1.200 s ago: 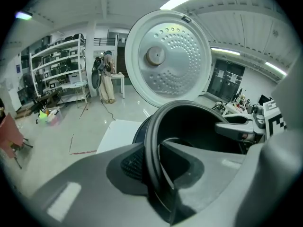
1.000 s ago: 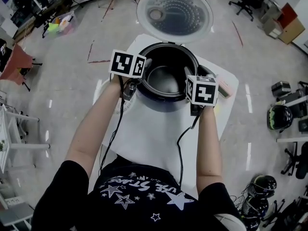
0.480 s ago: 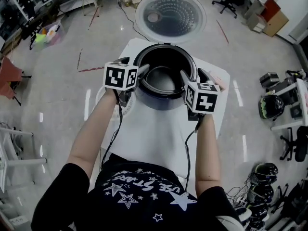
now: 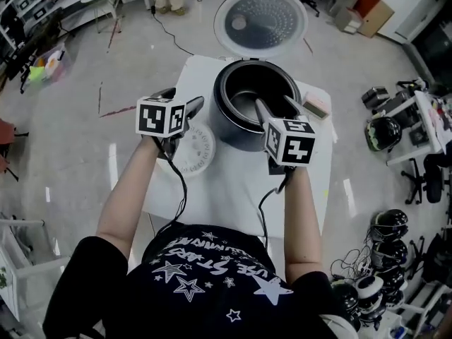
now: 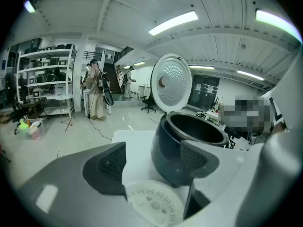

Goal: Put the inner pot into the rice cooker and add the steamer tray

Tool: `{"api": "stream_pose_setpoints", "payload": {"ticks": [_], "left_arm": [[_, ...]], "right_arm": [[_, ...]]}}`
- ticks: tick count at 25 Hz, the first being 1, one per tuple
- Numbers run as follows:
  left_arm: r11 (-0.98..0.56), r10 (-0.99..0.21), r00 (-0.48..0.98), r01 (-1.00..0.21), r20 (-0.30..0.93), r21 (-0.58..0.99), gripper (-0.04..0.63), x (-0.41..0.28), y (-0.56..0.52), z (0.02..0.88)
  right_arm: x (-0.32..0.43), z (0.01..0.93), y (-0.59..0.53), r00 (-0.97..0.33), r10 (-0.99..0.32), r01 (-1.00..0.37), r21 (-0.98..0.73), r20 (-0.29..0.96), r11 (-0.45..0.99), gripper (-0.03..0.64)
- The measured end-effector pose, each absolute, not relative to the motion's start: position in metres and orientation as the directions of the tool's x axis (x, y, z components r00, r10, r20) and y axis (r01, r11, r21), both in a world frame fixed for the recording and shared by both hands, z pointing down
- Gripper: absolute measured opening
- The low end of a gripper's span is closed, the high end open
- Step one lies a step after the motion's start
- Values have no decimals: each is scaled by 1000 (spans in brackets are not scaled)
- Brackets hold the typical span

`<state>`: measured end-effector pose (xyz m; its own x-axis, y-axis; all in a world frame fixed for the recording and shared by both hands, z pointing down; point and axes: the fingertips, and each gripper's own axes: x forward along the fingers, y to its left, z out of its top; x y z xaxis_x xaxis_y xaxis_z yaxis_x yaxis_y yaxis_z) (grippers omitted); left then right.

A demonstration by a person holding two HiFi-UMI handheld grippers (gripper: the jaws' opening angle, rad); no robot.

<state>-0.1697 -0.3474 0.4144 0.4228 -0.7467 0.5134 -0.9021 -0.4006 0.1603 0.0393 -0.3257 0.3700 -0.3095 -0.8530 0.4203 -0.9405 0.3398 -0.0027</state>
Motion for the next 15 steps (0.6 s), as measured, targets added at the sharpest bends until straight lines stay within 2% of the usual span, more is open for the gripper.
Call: {"api": "stream_pose_setpoints", "payload": {"ticks": [7,15], "left_arm": [[-465,-700,479,-868,530,171,351,-223,-329,428],[-526,-640,525,-832,561,178,295,-262,-301,458]], "right_arm": [[-1,372,-300,-215,-890,-970,15,402,241,267],[-32,393,-264,-141,-888,-989,-14,438,150,261]]}}
